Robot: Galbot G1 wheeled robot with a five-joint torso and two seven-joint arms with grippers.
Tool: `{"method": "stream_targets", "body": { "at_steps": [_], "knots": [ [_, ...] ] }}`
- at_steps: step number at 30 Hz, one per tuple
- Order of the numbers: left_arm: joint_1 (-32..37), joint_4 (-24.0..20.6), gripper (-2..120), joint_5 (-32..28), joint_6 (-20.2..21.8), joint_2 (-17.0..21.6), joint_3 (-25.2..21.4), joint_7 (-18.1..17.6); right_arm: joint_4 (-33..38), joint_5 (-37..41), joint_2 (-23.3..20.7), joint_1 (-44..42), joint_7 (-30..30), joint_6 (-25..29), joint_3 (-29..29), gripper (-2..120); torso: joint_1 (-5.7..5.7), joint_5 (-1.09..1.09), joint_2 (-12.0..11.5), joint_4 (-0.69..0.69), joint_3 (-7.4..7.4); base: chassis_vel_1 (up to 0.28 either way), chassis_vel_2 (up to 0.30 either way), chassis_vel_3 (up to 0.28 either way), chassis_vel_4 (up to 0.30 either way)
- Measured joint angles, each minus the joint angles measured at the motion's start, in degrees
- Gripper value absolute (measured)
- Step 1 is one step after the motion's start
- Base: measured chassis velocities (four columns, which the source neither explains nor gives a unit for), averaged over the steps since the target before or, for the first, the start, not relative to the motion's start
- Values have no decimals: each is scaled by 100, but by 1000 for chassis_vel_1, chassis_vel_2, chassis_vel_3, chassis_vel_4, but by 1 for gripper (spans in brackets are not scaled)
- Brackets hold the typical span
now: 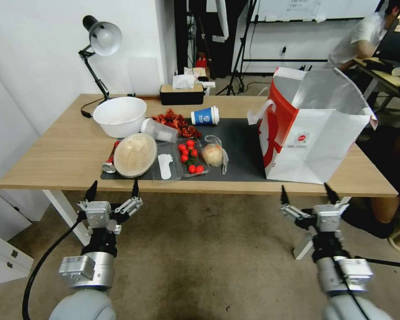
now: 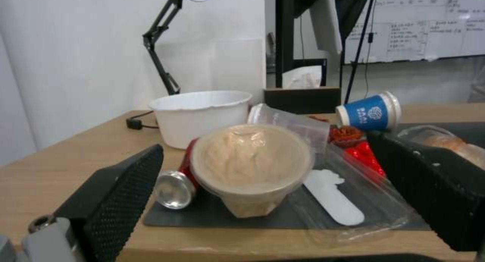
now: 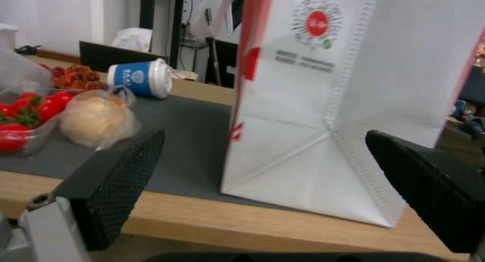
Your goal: Pick up the food delivery bag from the floor and place it on the table.
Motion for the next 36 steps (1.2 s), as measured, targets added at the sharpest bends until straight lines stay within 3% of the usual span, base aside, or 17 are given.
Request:
{"method": "stream_targets", "body": {
  "at_steps": [9, 22, 36],
  "knots": [
    [10, 327, 100, 257, -294, -116, 286, 138, -448, -498, 369, 120, 146, 461, -478, 100, 0, 1, 0, 0, 0, 0, 0, 0, 0],
    [-16, 432, 100, 304, -380, -207, 425, 137, -572, -753, 374, 166, 52, 625, -801, 100, 0, 1, 0, 0, 0, 0, 0, 0, 0],
    [-20, 468, 100, 420, -307, -215, 350, 188, -640, -874, 377, 124, 18, 697, -784, 100, 0, 1, 0, 0, 0, 0, 0, 0, 0]
  ]
}}
